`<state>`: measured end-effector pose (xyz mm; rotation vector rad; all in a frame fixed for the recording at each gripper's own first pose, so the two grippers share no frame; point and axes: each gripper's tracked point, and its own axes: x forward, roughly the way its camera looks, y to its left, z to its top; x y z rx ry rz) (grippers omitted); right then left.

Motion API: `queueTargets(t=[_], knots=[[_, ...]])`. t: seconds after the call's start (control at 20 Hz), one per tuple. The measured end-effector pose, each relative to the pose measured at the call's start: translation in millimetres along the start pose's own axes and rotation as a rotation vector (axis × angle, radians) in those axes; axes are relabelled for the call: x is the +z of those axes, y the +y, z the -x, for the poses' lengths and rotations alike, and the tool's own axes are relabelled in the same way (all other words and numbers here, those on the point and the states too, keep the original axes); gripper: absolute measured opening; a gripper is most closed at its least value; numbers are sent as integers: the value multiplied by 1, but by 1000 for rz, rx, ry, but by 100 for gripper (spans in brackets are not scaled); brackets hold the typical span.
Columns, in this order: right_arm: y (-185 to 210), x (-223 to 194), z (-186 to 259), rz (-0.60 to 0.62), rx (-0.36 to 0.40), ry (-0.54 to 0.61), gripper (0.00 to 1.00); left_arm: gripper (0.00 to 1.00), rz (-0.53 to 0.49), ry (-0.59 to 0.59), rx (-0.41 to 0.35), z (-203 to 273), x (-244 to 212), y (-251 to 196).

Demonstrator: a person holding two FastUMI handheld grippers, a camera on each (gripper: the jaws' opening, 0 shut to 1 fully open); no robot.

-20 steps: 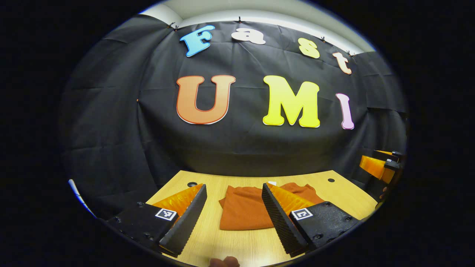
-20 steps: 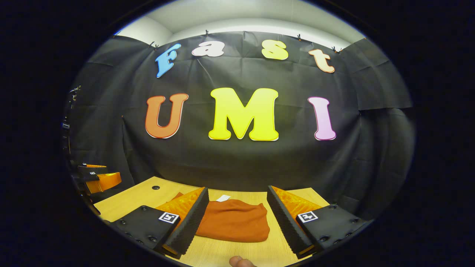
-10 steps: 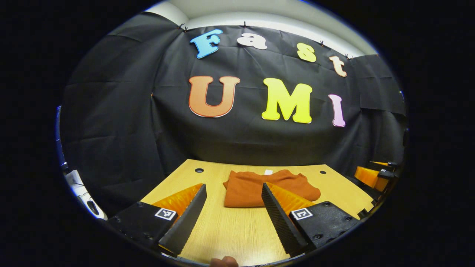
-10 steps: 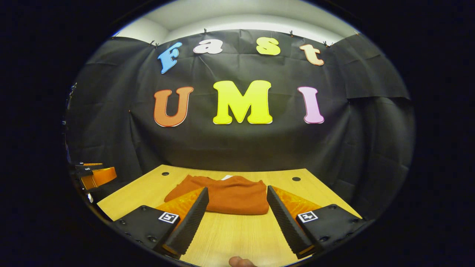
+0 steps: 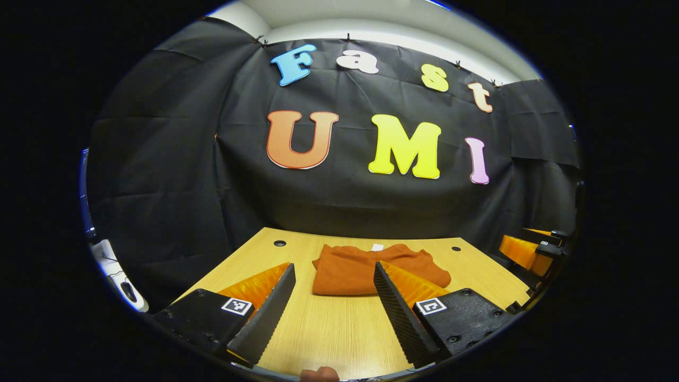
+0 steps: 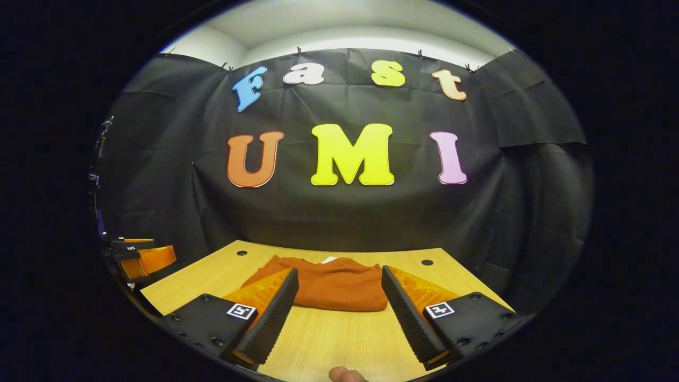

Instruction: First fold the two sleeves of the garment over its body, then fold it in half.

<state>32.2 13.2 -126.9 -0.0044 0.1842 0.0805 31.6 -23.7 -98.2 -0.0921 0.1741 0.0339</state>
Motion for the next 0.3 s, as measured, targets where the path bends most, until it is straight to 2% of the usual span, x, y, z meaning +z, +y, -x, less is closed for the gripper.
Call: queueTargets(t=[0.3], knots=[[-13, 0, 0, -5, -19, -6, 99, 96, 3, -1, -1, -6, 1, -4]])
